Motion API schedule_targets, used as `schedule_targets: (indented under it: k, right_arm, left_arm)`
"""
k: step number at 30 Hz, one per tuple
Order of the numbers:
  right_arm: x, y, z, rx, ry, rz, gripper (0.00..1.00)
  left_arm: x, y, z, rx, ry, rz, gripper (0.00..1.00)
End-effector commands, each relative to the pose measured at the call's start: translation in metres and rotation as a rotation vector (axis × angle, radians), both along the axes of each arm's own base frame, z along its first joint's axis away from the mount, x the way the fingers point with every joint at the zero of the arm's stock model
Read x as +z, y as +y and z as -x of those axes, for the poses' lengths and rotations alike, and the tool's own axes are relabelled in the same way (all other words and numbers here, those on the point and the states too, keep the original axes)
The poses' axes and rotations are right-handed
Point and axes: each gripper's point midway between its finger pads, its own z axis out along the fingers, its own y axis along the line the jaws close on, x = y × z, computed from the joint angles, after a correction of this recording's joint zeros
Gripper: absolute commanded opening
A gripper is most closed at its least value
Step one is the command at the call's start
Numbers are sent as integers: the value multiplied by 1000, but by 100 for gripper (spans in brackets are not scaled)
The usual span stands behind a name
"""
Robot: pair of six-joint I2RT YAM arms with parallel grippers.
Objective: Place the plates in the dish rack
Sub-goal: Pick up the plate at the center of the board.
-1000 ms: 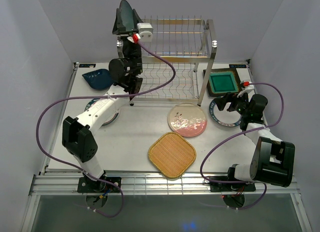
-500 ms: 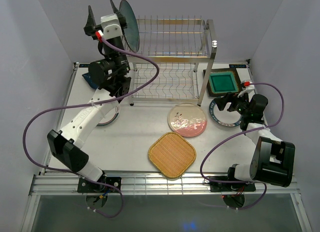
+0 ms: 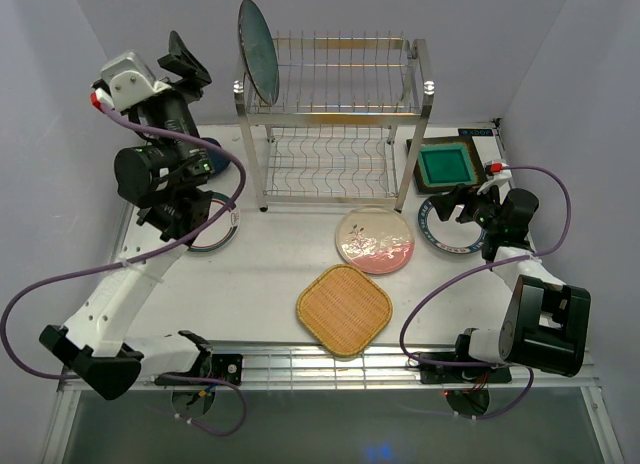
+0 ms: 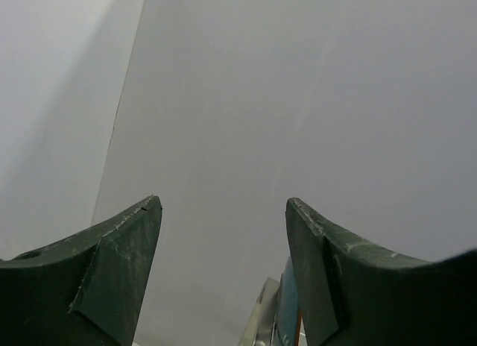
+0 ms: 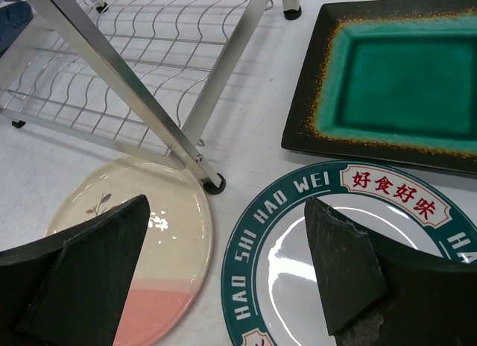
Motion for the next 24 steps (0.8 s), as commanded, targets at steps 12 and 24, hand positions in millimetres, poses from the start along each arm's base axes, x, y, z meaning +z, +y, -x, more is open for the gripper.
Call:
schedule_targets:
  k: [12, 24]
  right_arm:
    - [25, -1, -8, 17, -64, 1, 90]
    - [24, 1, -8, 32, -57, -6, 90]
  left_arm:
    - [-171, -19, 20, -338, 405, 298, 88]
    - [-315, -21, 31, -336, 628, 386, 98]
